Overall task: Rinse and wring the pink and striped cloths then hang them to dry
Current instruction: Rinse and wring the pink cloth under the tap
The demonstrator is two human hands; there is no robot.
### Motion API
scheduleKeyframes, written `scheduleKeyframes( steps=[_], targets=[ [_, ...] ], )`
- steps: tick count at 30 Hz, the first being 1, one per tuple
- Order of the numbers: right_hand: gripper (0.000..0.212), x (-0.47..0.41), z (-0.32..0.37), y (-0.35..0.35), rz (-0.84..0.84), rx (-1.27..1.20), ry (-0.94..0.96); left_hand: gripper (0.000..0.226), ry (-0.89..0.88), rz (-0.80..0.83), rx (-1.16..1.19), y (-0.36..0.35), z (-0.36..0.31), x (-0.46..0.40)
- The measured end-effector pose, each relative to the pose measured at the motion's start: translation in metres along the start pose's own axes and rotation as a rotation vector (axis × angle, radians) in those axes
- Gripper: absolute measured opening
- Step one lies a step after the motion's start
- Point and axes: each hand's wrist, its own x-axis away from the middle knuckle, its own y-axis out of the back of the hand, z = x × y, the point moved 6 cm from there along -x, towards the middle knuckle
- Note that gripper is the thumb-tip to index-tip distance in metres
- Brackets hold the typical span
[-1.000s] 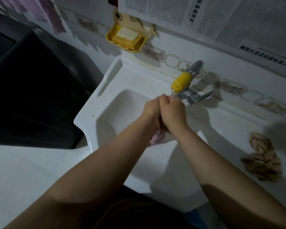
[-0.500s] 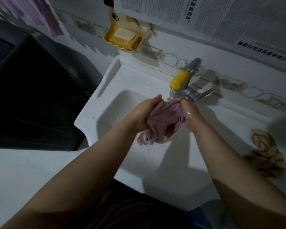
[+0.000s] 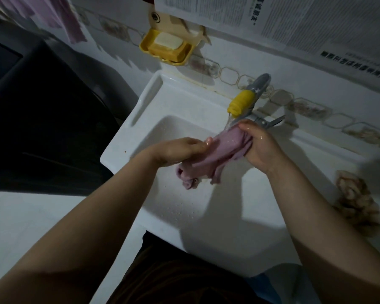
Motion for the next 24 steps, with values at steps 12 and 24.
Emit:
scheduleKeyframes(
  steps=[12, 24],
  targets=[
    [0.044, 0.017, 0.002, -0.067, -0.208, 1.243, 0.384, 0.034, 0.034, -0.609, 0.827, -0.020, -0.023, -0.030],
    [0.048, 0.008, 0.019, -0.046, -0.435, 1.457, 0.353, 0.051, 0.192, -0.463, 0.880, -0.045, -0.021, -0.027]
  ],
)
